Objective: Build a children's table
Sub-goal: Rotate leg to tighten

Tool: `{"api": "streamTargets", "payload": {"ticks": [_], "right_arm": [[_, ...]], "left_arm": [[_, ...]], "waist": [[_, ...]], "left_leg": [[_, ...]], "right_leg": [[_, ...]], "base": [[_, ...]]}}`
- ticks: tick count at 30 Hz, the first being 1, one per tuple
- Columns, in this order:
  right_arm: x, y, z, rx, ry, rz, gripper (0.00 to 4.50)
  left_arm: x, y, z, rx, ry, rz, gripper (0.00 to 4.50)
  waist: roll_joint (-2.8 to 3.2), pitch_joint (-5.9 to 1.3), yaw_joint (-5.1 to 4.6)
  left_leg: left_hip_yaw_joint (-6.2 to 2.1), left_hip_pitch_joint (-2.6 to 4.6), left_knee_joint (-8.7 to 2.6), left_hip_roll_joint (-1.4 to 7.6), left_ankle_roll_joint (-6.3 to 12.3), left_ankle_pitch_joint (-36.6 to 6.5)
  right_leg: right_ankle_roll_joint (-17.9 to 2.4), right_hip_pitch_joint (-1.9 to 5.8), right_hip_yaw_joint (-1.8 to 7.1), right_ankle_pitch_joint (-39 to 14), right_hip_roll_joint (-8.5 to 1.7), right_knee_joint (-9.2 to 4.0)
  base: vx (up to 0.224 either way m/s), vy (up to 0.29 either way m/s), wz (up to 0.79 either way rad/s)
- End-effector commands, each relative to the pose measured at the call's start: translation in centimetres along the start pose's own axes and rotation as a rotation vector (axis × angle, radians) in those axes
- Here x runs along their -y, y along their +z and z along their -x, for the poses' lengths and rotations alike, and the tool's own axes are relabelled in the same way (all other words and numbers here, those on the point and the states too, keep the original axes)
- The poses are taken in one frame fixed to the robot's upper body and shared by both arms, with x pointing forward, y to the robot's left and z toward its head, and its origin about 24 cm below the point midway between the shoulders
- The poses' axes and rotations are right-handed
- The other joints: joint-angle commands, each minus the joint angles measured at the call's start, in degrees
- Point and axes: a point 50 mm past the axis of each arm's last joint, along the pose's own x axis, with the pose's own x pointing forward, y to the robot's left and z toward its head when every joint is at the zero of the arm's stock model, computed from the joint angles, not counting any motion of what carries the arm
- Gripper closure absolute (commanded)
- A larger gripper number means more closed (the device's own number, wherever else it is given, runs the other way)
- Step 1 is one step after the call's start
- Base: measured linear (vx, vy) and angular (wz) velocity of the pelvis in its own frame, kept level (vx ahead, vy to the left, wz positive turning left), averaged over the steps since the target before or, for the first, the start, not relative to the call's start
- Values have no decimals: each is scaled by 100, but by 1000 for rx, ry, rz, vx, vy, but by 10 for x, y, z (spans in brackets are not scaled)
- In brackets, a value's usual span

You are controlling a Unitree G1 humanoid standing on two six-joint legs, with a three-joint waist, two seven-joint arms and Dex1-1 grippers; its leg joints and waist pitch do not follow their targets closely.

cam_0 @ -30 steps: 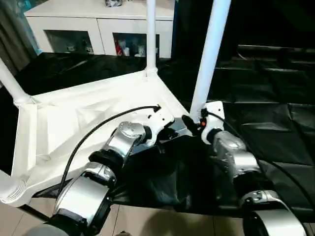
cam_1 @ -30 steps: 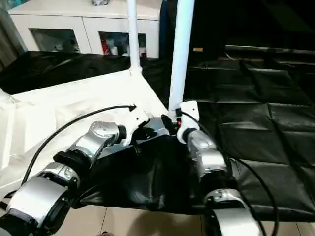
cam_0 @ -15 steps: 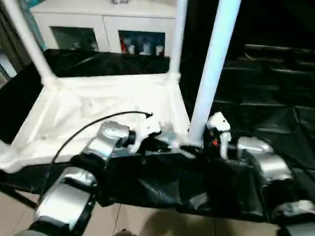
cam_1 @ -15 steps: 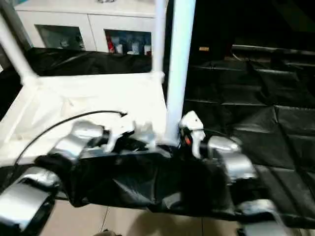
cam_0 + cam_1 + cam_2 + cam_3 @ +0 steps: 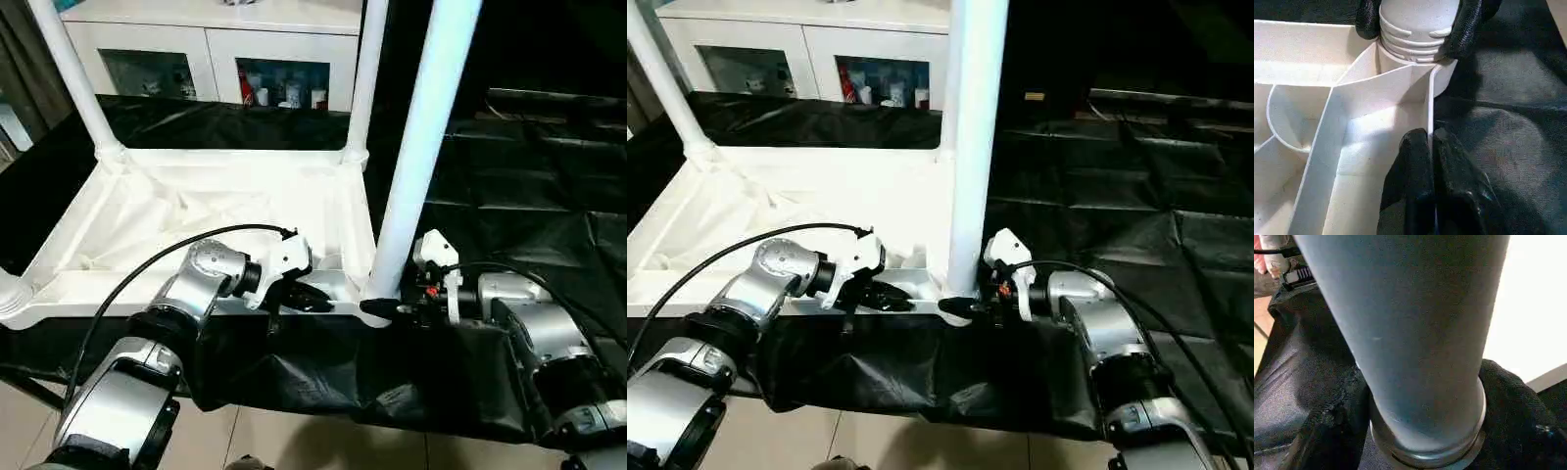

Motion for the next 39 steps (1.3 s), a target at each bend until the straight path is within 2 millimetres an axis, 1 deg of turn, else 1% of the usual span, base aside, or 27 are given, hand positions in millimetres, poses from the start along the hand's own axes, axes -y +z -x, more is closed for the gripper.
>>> {"api": "streamTargets", "payload": {"ticks": [1, 2, 3, 4, 5, 6, 8, 9, 11, 12, 15, 17, 18, 19, 20, 22, 25, 26, 27, 28, 29, 30, 32, 33, 34, 35, 39], "right_arm": [[-2, -4, -9, 26, -41, -29, 169], [-1, -6, -11, 27, -79, -36, 172], [6, -9, -15, 27, -189, -57, 173], [13, -13, -19, 47, -319, -117, 173], [13, -13, -19, 47, -319, -117, 174], [17, -17, -25, 67, -430, -183, 174], [18, -21, -31, 70, -518, -232, 175], [18, -23, -36, 66, -566, -256, 175], [17, -23, -42, 72, -617, -280, 176], [17, -22, -49, 84, -654, -307, 176], [12, -17, -68, 106, -686, -332, 176], [9, -15, -74, 99, -675, -305, 176], [7, -12, -79, 89, -661, -245, 176], [7, -12, -79, 89, -661, -245, 176], [6, -7, -79, 128, -618, -219, 141], [6, -2, -76, 165, -556, -200, 106], [6, 2, -71, 173, -488, -162, 95], [5, 4, -66, 155, -413, -102, 95], [4, 5, -60, 135, -346, -58, 70], [3, 7, -54, 129, -294, -31, 70], [3, 7, -54, 129, -294, -31, 70], [3, 8, -49, 126, -250, -11, 70], [2, 10, -41, 118, -198, 15, 70], [2, 11, -32, 98, -134, 44, 70], [1, 11, -28, 87, -108, 54, 70], [1, 11, -27, 85, -101, 55, 70], [-1, 9, -16, 48, -20, 72, 70]], "left_arm": [[-4, 5, -8, 58, 90, 24, 450], [-6, 5, -9, 52, 116, 27, 450], [-10, 4, -11, 36, 182, 44, 450], [-15, 5, -14, 32, 256, 70, 450], [-15, 5, -14, 32, 256, 70, 450], [-20, 6, -17, 34, 321, 95, 450], [-24, 10, -21, 37, 377, 117, 450], [-25, 12, -24, 37, 402, 125, 450], [-26, 15, -28, 33, 431, 129, 450], [-27, 19, -33, 36, 456, 132, 450], [-27, 26, -45, 50, 482, 141, 450], [-27, 28, -48, 52, 482, 138, 450], [-26, 29, -50, 51, 474, 127, 450], [-26, 29, -50, 51, 474, 127, 450], [-26, 29, -49, 55, 455, 118, 450], [-24, 28, -46, 59, 421, 101, 450], [-22, 26, -43, 70, 372, 81, 450], [-19, 23, -40, 77, 323, 61, 450], [-16, 21, -38, 76, 274, 45, 450], [-13, 18, -35, 70, 230, 25, 450], [-13, 18, -35, 70, 230, 25, 450], [-11, 16, -31, 67, 194, 10, 450], [-8, 14, -27, 70, 151, -1, 450], [-5, 12, -22, 73, 98, -9, 450], [-4, 11, -19, 72, 74, -12, 450], [-3, 10, -19, 70, 70, -14, 450], [1, 4, -9, 38, 10, -31, 450]], "waist": [[-103, -333, -6], [-111, -327, -15], [-119, -324, -34], [-106, -316, -62], [-85, -308, -86], [-101, -315, -136], [-83, -297, -172], [-93, -302, -183], [-85, -310, -186], [-58, -316, -194], [-38, -321, -212], [-41, -332, -210], [-42, -331, -204], [-41, -330, -202], [-55, -328, -200], [-55, -329, -194], [-61, -341, -175], [-60, -335, -183], [-70, -339, -171], [-75, -329, -167], [-71, -322, -143], [-61, -329, -137], [-68, -324, -129], [-65, -318, -125], [-67, -320, -112], [-53, -320, -89], [-57, -338, -41]], "left_leg": [[-180, 61, -391, 435, 443, -954], [-189, 71, -401, 425, 367, -1030], [-192, 72, -406, 412, 307, -1087], [-193, 82, -413, 409, 268, -1124], [-198, 95, -416, 396, 206, -1184], [-226, 85, -435, 376, 98, -1290], [-212, 130, -432, 375, 82, -1412], [-219, 116, -433, 366, 106, -1418], [-222, 103, -439, 381, 140, -1329], [-217, 98, -435, 380, 151, -1304], [-214, 95, -440, 381, 132, -1291], [-209, 95, -433, 371, 154, -1280], [-206, 93, -430, 366, 182, -1279], [-205, 91, -428, 365, 194, -1274], [-202, 90, -429, 367, 234, -1280], [-203, 81, -426, 369, 289, -1243], [-200, 71, -412, 373, 405, -1142], [-202, 51, -414, 373, 439, -1092], [-188, 51, -398, 373, 494, -1055], [-188, 36, -398, 374, 532, -1044], [-178, 35, -393, 380, 574, -1062], [-180, 37, -390, 389, 577, -1068], [-182, 64, -401, 410, 530, -1125], [-178, 70, -406, 421, 508, -1153], [-187, 67, -409, 426, 492, -1155], [-182, 70, -406, 438, 506, -1188], [-181, 73, -408, 445, 469, -1126]], "right_leg": [[-1122, 270, 372, -1520, -519, -419], [-1088, 278, 365, -1675, -526, -444], [-1046, 280, 363, -1824, -526, -462], [-1024, 252, 369, -1906, -523, -477], [-1006, 243, 366, -2009, -515, -489], [-916, 281, 347, -2266, -524, -522], [-887, 234, 363, -2365, -512, -562], [-857, 260, 358, -2409, -518, -570], [-860, 262, 370, -2233, -513, -549], [-903, 257, 372, -2100, -511, -538], [-1010, 259, 376, -1797, -502, -511], [-1035, 275, 373, -1672, -505, -497], [-1039, 281, 375, -1658, -511, -501], [-1039, 282, 375, -1650, -511, -500], [-1042, 289, 377, -1647, -514, -502], [-1045, 299, 376, -1618, -511, -496], [-1089, 319, 370, -1460, -510, -470], [-1117, 330, 370, -1377, -509, -459], [-1138, 340, 363, -1299, -500, -452], [-1148, 351, 360, -1285, -497, -448], [-1115, 346, 357, -1393, -498, -459], [-1093, 339, 356, -1492, -504, -462], [-1094, 321, 354, -1643, -497, -471], [-1107, 301, 360, -1685, -494, -472], [-1112, 319, 358, -1691, -499, -464], [-1116, 301, 369, -1674, -504, -461], [-1176, 295, 375, -1450, -506, -422]], "base": [[0, 0, 0], [0, 0, 0], [0, 0, 0], [0, 0, 0], [0, 0, 0], [0, 0, 0], [0, 0, 0], [0, 0, 0], [0, 0, 0], [0, 0, 0], [0, 0, 0], [0, 0, 0], [0, 0, 0], [0, 0, 0], [0, 0, 0], [0, 0, 0], [0, 0, 0], [0, 0, 0], [0, 0, 0], [0, 0, 0], [0, 0, 0], [0, 0, 0], [0, 0, 0], [0, 0, 0], [0, 0, 0], [0, 0, 0], [0, 0, 0]]}}
